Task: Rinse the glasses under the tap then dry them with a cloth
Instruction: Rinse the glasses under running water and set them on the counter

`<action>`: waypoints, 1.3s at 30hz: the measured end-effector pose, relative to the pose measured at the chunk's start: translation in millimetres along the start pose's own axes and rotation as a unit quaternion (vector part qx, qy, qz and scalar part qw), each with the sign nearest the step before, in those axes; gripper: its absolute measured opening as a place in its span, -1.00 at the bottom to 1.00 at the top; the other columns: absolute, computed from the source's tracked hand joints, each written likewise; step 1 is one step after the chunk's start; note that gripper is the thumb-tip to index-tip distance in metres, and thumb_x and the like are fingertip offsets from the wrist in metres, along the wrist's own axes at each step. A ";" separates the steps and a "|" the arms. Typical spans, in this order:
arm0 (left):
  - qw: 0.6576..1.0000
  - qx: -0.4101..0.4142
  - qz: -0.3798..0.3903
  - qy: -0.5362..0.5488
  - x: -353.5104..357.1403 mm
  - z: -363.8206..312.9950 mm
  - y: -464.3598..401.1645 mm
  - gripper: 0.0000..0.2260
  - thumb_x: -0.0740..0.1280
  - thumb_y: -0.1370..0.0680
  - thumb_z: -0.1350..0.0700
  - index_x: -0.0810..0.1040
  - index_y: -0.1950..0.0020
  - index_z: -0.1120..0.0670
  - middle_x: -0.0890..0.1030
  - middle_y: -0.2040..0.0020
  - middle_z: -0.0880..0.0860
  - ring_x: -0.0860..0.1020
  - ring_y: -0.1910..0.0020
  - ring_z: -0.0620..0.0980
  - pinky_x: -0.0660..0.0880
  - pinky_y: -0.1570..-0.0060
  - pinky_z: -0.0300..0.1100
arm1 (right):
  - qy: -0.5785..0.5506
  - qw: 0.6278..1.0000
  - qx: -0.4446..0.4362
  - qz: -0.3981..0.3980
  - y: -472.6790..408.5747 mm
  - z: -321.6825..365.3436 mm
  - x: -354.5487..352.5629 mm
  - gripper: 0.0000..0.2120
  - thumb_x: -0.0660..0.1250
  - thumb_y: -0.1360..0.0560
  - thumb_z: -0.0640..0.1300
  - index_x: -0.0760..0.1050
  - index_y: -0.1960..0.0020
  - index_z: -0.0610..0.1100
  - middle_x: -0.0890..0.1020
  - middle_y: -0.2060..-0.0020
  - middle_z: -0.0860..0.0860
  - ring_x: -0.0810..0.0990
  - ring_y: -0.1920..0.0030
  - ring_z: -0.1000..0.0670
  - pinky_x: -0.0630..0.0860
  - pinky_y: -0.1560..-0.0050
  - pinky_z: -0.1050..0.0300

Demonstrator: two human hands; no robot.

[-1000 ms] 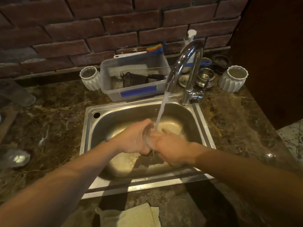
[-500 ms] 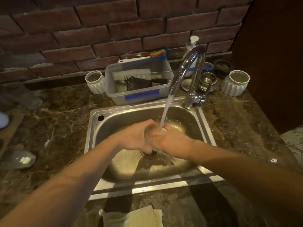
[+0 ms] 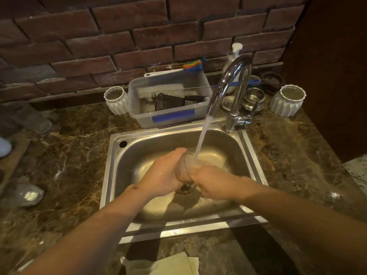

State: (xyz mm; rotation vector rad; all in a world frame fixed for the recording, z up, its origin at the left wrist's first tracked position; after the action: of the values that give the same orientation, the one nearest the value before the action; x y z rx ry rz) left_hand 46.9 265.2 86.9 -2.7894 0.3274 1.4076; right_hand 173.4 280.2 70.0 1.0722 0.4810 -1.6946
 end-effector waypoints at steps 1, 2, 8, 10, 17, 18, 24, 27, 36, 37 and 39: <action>0.999 -0.008 0.040 -0.008 2.0 -0.2 -2.5 -0.34 0.61 -0.35 0.05 0.43 -0.39 -0.07 0.61 -0.20 -0.11 0.61 -0.15 -0.07 0.61 -0.15 -0.01 | 0.153 0.987 -0.047 -0.003 0.6 -5.0 -2.2 -0.60 0.39 -0.44 -0.38 0.59 -0.22 -0.07 0.66 -0.17 -0.06 0.56 -0.30 -0.10 0.25 -0.54 -0.22; 0.996 -0.013 0.082 -0.023 4.3 -2.1 -4.2 -0.36 0.62 -0.32 0.07 0.46 -0.34 -0.06 0.62 -0.17 -0.10 0.61 -0.12 -0.06 0.61 -0.13 -0.01 | 0.284 0.953 -0.104 -0.020 3.2 -4.4 -2.3 -0.57 0.44 -0.42 -0.35 0.60 -0.23 -0.04 0.64 -0.23 -0.05 0.50 -0.39 -0.10 0.11 -0.56 -0.31; 0.996 -0.006 0.031 -0.080 -10.1 -5.2 -6.9 -0.41 0.56 -0.41 0.06 0.39 -0.37 -0.06 0.59 -0.17 -0.09 0.58 -0.11 -0.05 0.60 -0.09 -0.01 | -0.203 0.979 -0.007 0.009 -7.0 13.5 4.6 -0.46 0.44 -0.37 -0.30 0.45 -0.31 -0.06 0.58 -0.29 -0.01 0.51 -0.35 -0.01 0.38 -0.45 -0.16; 0.992 -0.022 -0.058 -0.112 -12.8 -5.1 -6.0 -0.35 0.56 -0.40 0.07 0.34 -0.41 -0.04 0.57 -0.18 -0.05 0.56 -0.13 0.00 0.59 -0.07 0.02 | -0.403 0.911 0.084 -0.029 -17.6 13.9 -0.9 -0.60 0.40 -0.34 -0.30 0.51 -0.17 -0.12 0.66 -0.09 -0.02 0.63 -0.14 -0.02 0.59 -0.18 -0.19; 0.990 -0.077 0.078 0.091 2.1 10.7 -9.3 -0.37 0.61 -0.30 0.22 0.44 -0.28 -0.04 0.63 -0.05 -0.11 0.65 0.03 -0.06 0.65 0.10 -0.05 | -0.055 0.998 0.018 0.000 -10.6 -1.8 -2.3 -0.59 0.32 -0.46 -0.39 0.58 -0.23 -0.08 0.63 -0.19 -0.06 0.54 -0.29 -0.09 0.39 -0.45 -0.10; 0.976 -0.085 0.139 0.141 3.5 12.0 -8.6 -0.38 0.59 -0.29 0.31 0.47 -0.26 -0.03 0.64 -0.03 -0.07 0.67 0.08 -0.07 0.65 0.20 -0.10 | 0.078 0.996 -0.032 -0.003 -6.1 -3.5 -3.2 -0.56 0.37 -0.48 -0.35 0.55 -0.31 -0.04 0.59 -0.27 -0.04 0.50 -0.36 -0.09 0.32 -0.50 -0.16; 0.949 -0.097 0.225 0.201 0.7 5.7 -12.1 -0.36 0.57 -0.30 0.32 0.44 -0.29 0.02 0.59 -0.14 0.14 0.66 0.04 0.20 0.63 0.14 0.14 | -0.034 0.993 -0.032 -0.104 -5.7 6.6 -6.5 -0.79 0.41 -0.56 -0.14 0.67 -0.18 -0.03 0.70 -0.06 0.00 0.65 -0.10 -0.01 0.54 -0.23 0.09; 0.977 -0.085 0.113 0.161 -1.9 2.9 -13.6 -0.31 0.61 -0.35 0.22 0.38 -0.38 0.02 0.56 -0.24 0.06 0.62 -0.16 0.10 0.65 -0.06 0.08 | -0.218 0.963 0.095 -0.129 -9.9 -6.4 -2.9 -0.76 0.42 -0.54 -0.27 0.72 -0.12 -0.02 0.73 0.00 0.05 0.68 -0.08 0.01 0.59 -0.22 0.11; 0.999 -0.027 -0.031 -0.004 -8.9 -4.4 -8.4 -0.28 0.59 -0.33 0.11 0.32 -0.39 -0.13 0.63 -0.16 -0.03 0.62 -0.08 0.02 0.63 -0.04 0.06 | -0.297 0.941 0.083 -0.141 -9.0 5.2 -8.8 -0.70 0.25 -0.41 -0.48 0.60 0.12 -0.13 0.68 0.14 -0.12 0.65 0.00 -0.09 0.53 -0.23 0.07; 0.995 -0.038 0.038 0.084 -7.7 -3.6 -9.0 -0.27 0.61 -0.28 0.13 0.35 -0.36 -0.13 0.63 -0.13 -0.04 0.65 -0.03 0.01 0.65 0.00 0.08 | -0.212 0.968 0.040 -0.125 -4.4 2.3 -9.5 -0.70 0.28 -0.45 -0.45 0.59 0.06 -0.08 0.68 0.07 -0.10 0.64 -0.07 -0.07 0.52 -0.28 0.03; 0.959 -0.067 0.185 0.204 -3.5 -2.0 -7.4 -0.27 0.59 -0.26 0.24 0.43 -0.35 -0.13 0.62 -0.13 0.02 0.67 0.02 0.02 0.67 0.18 0.05 | 0.038 0.993 -0.068 -0.090 2.4 0.8 -14.1 -0.60 0.39 -0.45 -0.38 0.56 -0.18 0.00 0.66 -0.17 -0.02 0.57 -0.29 -0.05 0.39 -0.45 -0.17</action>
State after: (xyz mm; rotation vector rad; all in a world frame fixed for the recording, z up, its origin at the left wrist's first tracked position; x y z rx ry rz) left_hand 47.9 272.9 90.2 -3.2482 0.8255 0.8998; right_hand 176.3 286.4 82.6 1.0206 0.7510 -1.7530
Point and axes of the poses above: each hand's wrist, its own y-axis away from the middle knuckle, its own x-axis out of the palm, z = x × y, the point moved 6 cm from there along -y, towards the middle knuckle
